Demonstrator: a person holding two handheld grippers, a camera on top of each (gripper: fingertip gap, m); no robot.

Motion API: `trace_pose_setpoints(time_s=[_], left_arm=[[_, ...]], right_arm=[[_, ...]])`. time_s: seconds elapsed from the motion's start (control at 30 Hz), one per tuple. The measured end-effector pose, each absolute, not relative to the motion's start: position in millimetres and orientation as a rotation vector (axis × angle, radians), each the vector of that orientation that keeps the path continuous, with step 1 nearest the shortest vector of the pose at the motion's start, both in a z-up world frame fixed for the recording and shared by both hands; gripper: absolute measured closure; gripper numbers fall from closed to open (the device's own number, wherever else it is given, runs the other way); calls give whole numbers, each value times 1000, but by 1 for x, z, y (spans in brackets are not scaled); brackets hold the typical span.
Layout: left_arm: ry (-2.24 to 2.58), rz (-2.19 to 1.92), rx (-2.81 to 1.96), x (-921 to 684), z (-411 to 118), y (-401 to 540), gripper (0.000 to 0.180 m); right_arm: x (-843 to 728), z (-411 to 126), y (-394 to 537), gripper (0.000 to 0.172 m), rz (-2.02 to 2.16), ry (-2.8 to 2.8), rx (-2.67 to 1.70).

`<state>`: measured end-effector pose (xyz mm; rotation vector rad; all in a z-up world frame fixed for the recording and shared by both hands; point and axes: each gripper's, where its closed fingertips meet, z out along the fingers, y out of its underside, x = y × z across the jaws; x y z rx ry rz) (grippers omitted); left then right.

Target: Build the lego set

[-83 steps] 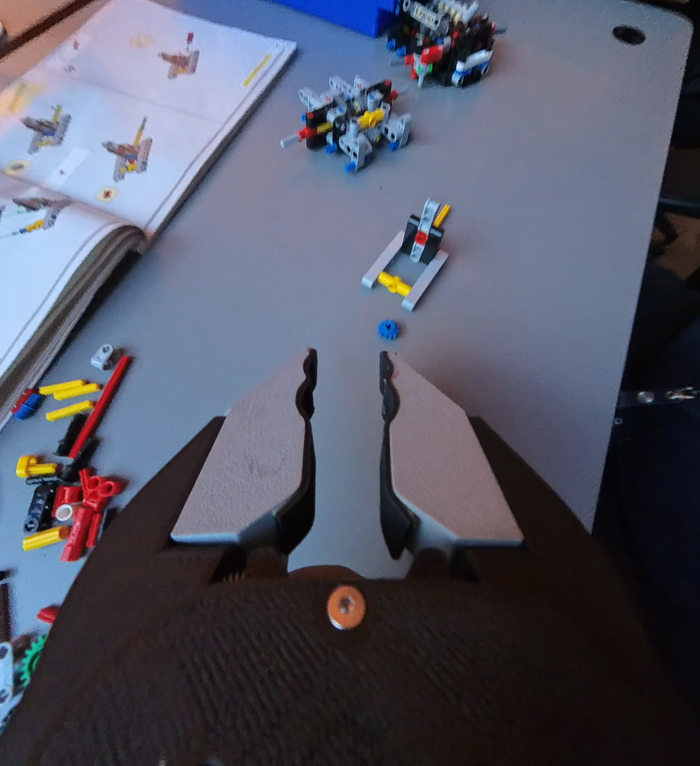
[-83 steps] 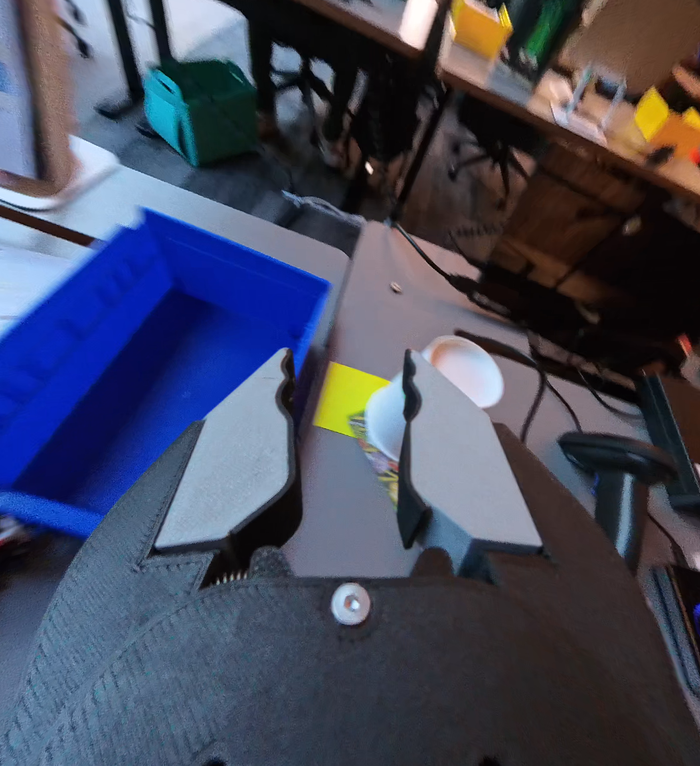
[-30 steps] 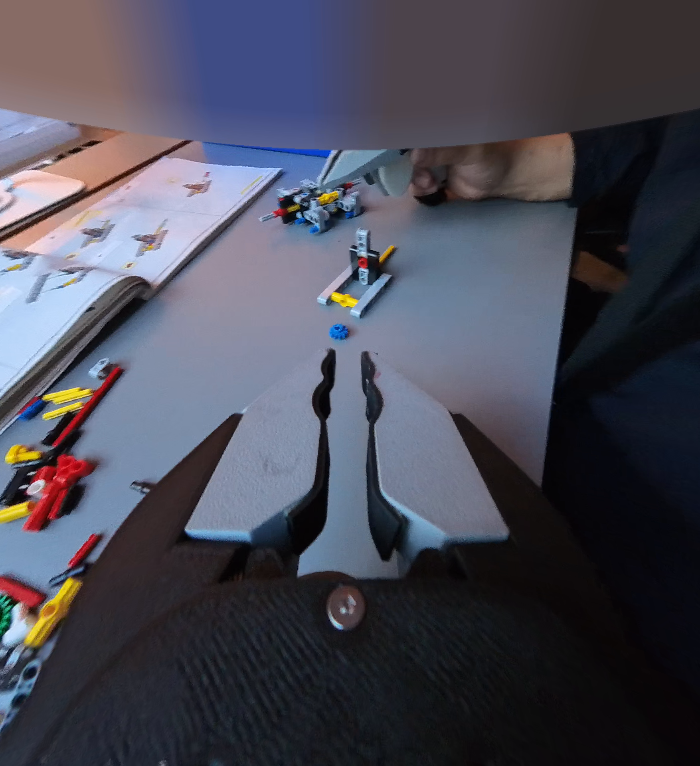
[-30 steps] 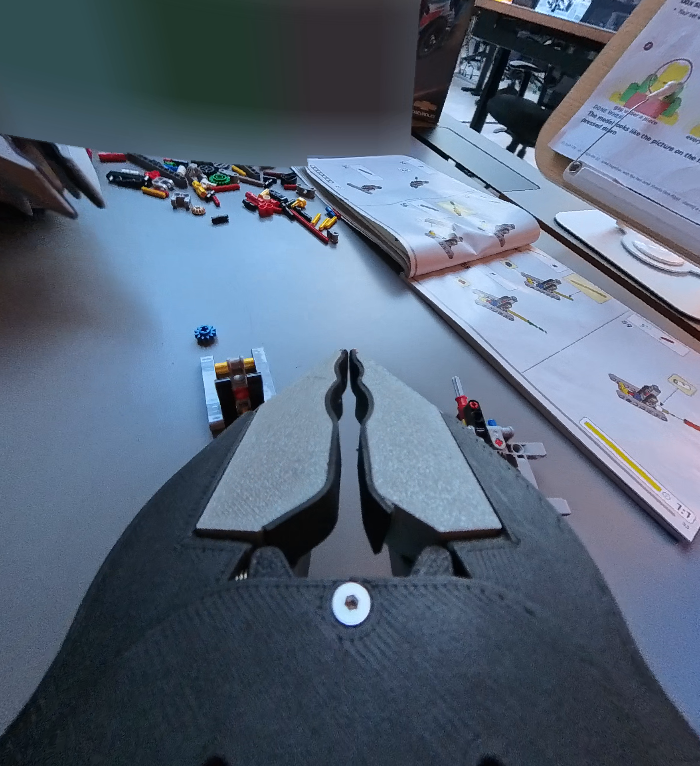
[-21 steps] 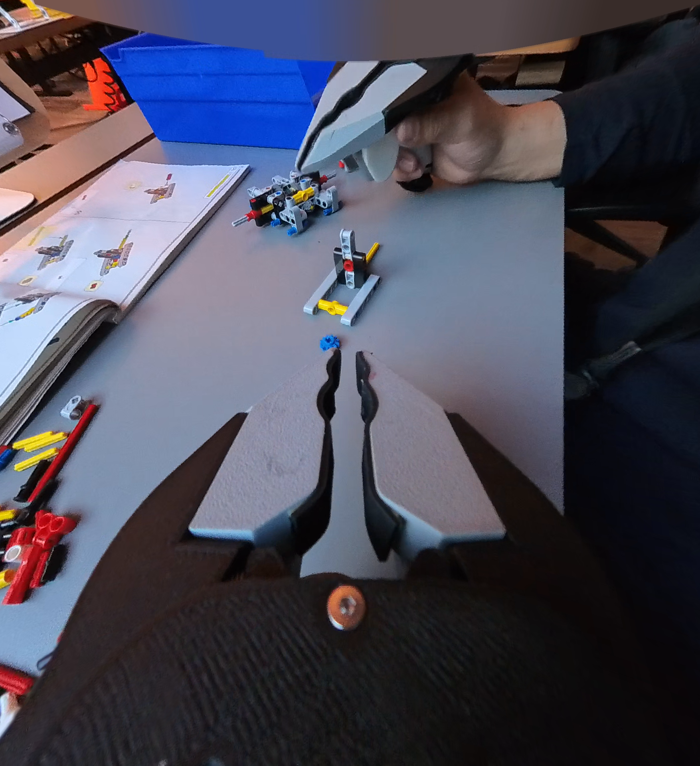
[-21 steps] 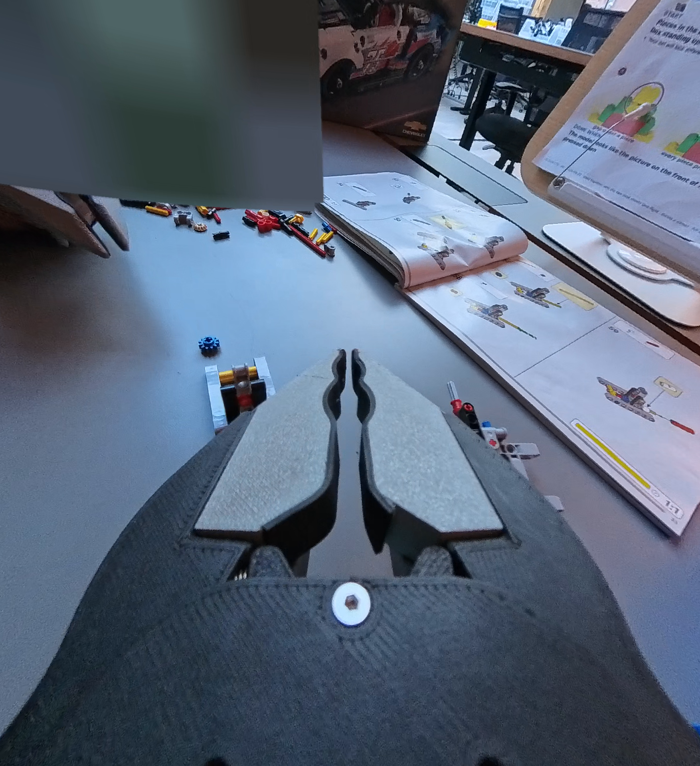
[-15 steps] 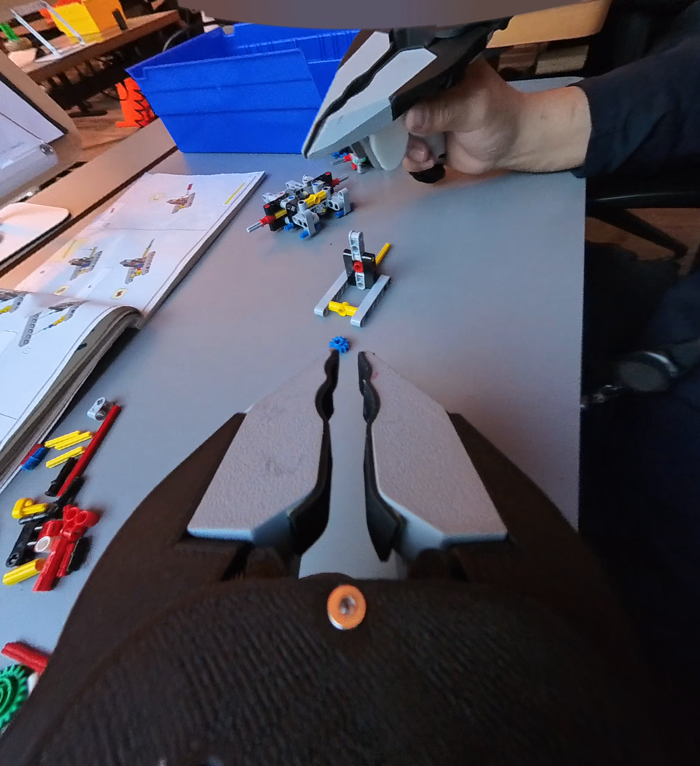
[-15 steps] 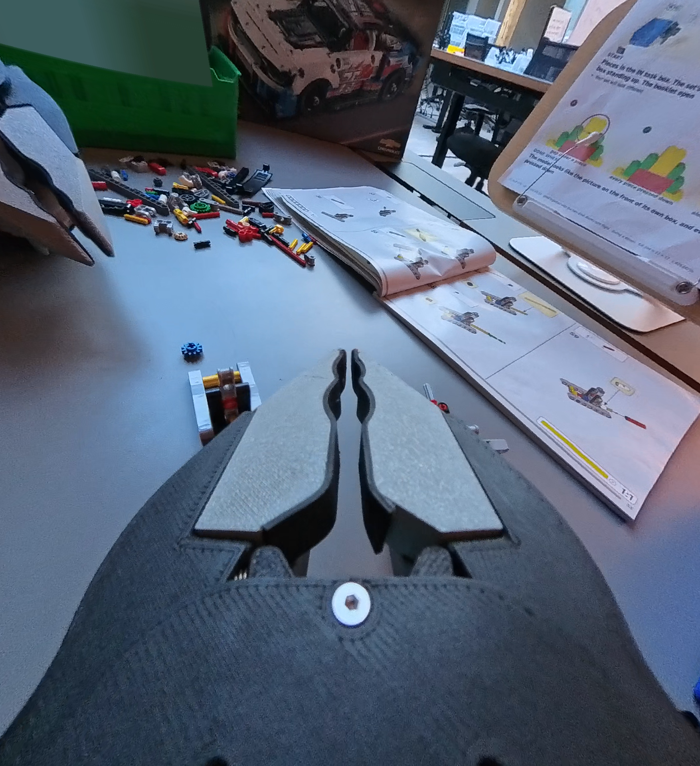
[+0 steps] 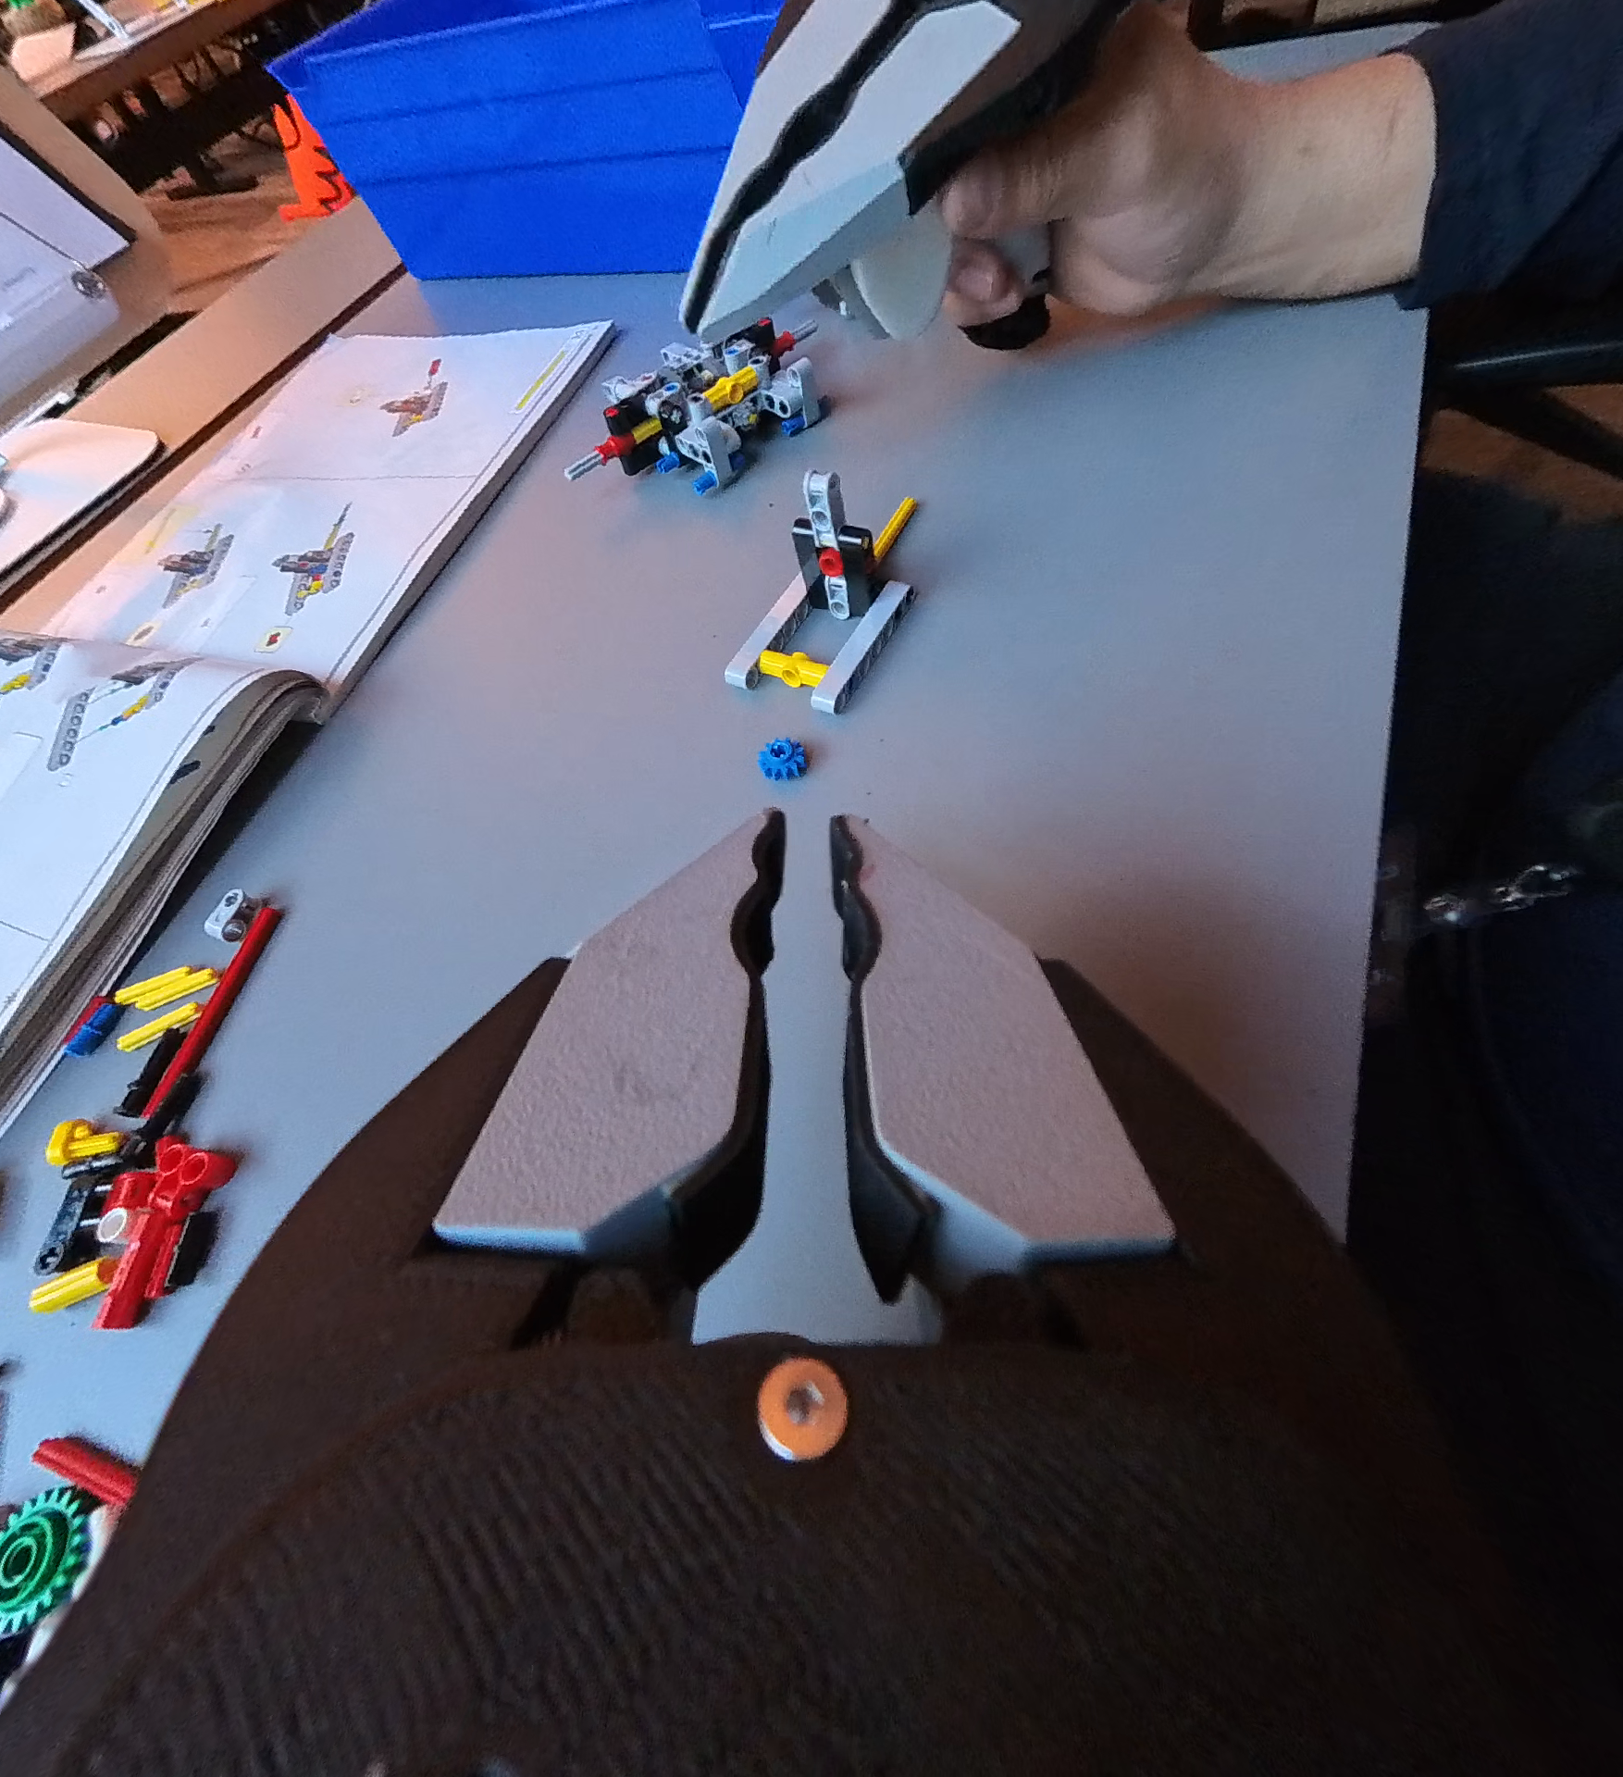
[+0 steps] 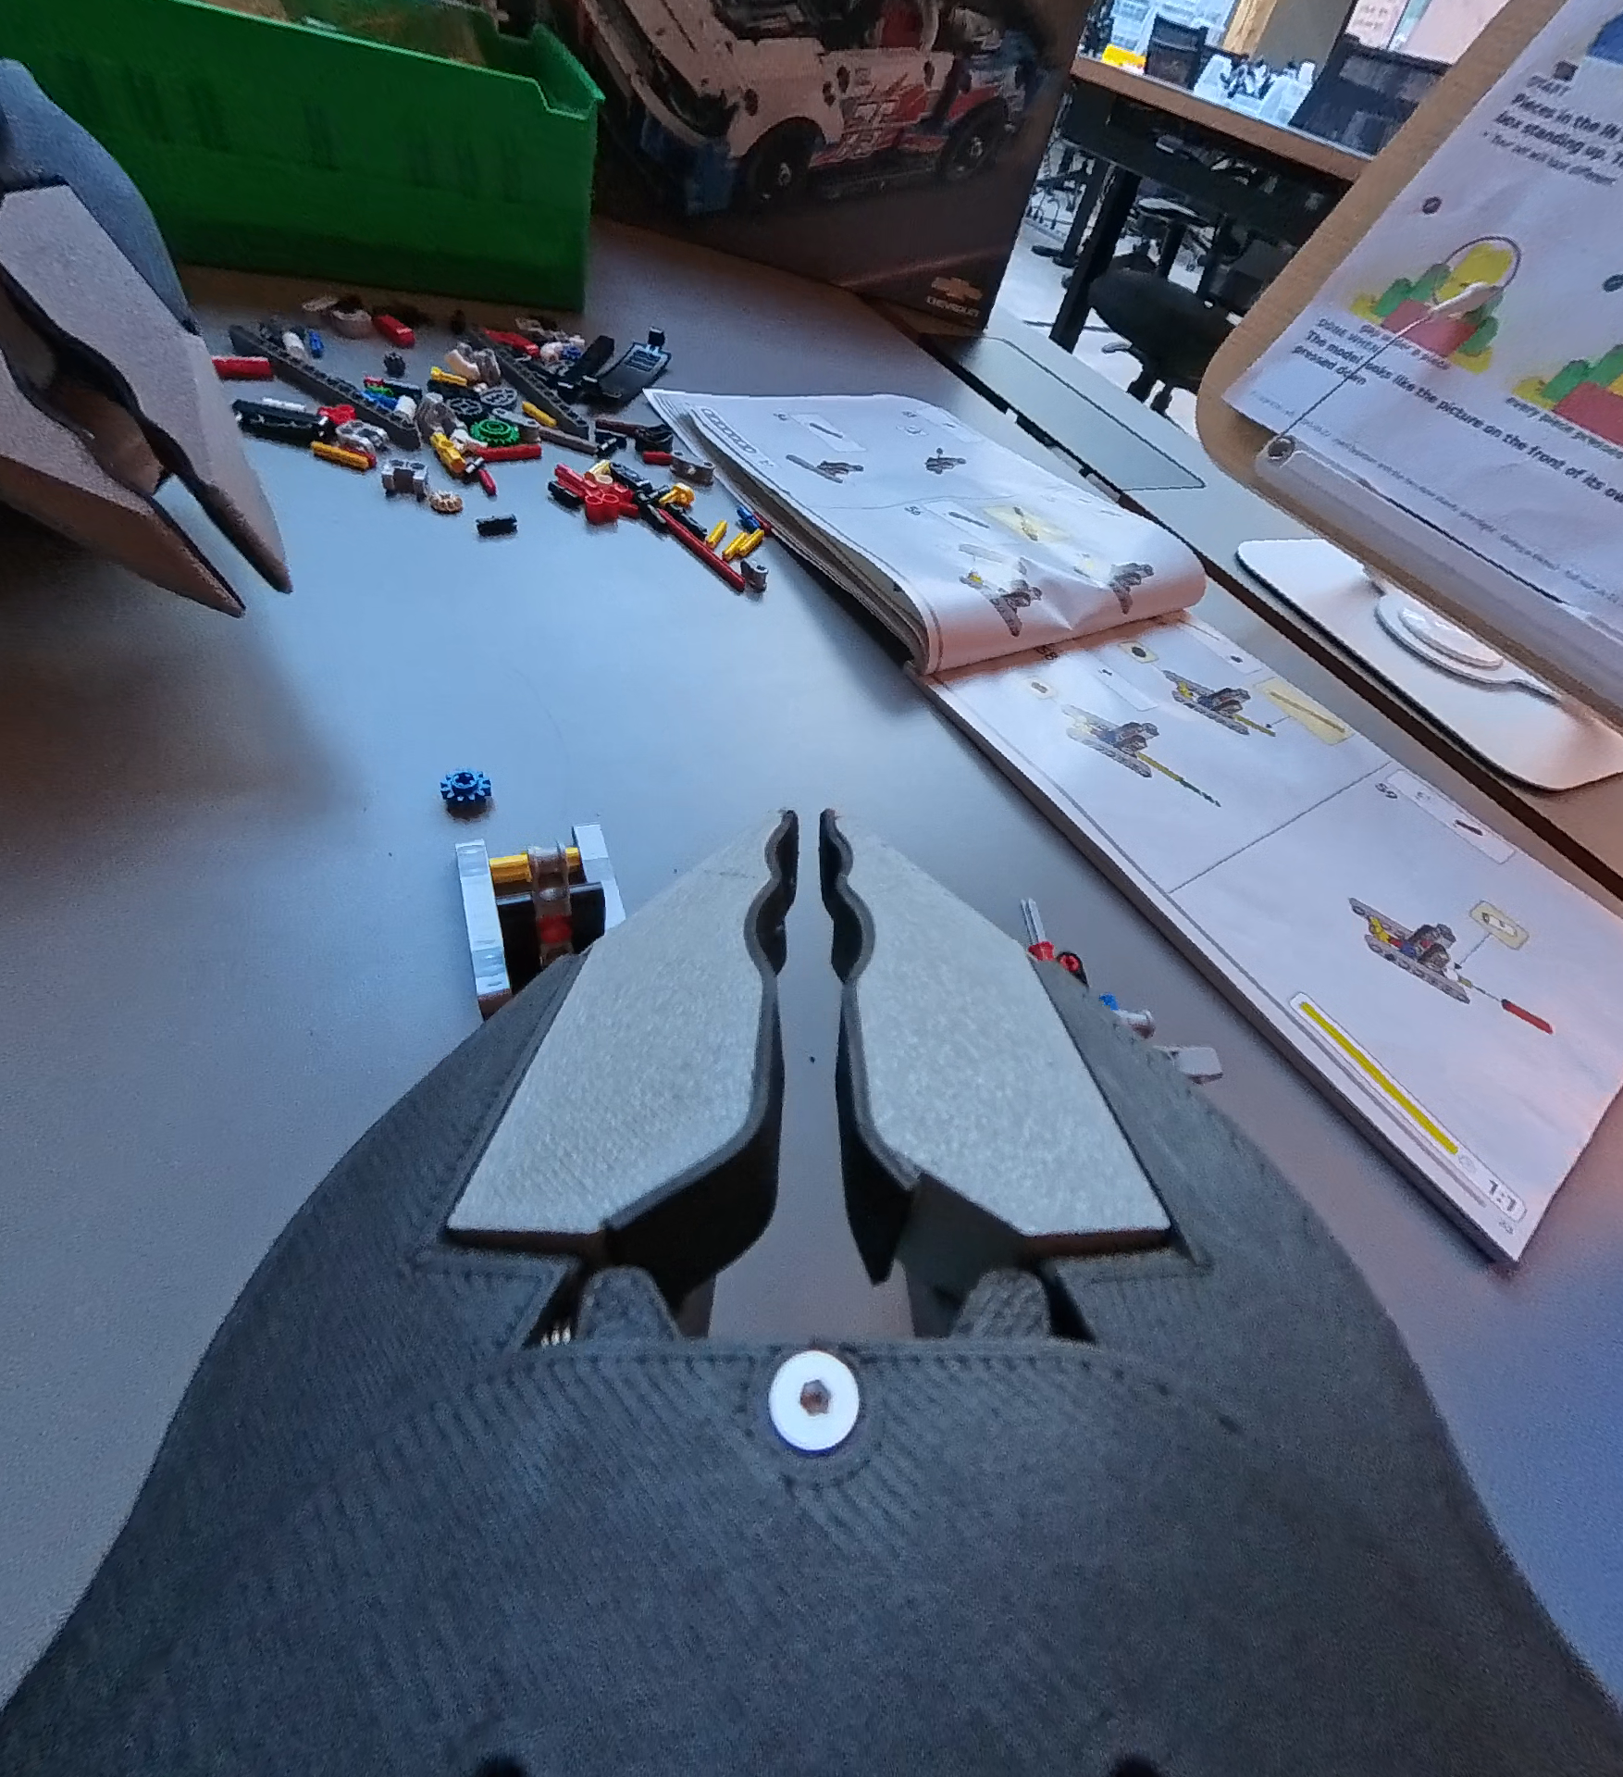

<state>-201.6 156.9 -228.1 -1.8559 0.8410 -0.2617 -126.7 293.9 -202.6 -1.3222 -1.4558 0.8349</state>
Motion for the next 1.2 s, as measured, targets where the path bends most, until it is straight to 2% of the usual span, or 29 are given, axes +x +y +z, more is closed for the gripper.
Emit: trace_pose_setpoints(time_s=[0.2, 0.43, 0.57, 0.73, 1.0, 1.2], left_arm=[[813, -256, -1856, -205, -226, 159, 176], [535, -246, -1983, -242, -227, 178, 176], [523, -1, -2066, -292, -221, 186, 175], [417, 185, -2124, -356, -184, 198, 173], [108, 174, -2119, -426, -150, 157, 172], [8, 194, -2139, -451, -154, 133, 172]], right_arm=[[-128, -203, 293, 172, 843, -1460, -1319], [-133, -209, 290, 172, 850, -1482, -1335], [-136, -212, 287, 172, 859, -1493, -1336], [-136, -212, 287, 172, 870, -1492, -1341], [-136, -209, 285, 172, 895, -1481, -1342], [-139, -214, 278, 172, 874, -1524, -1325]])
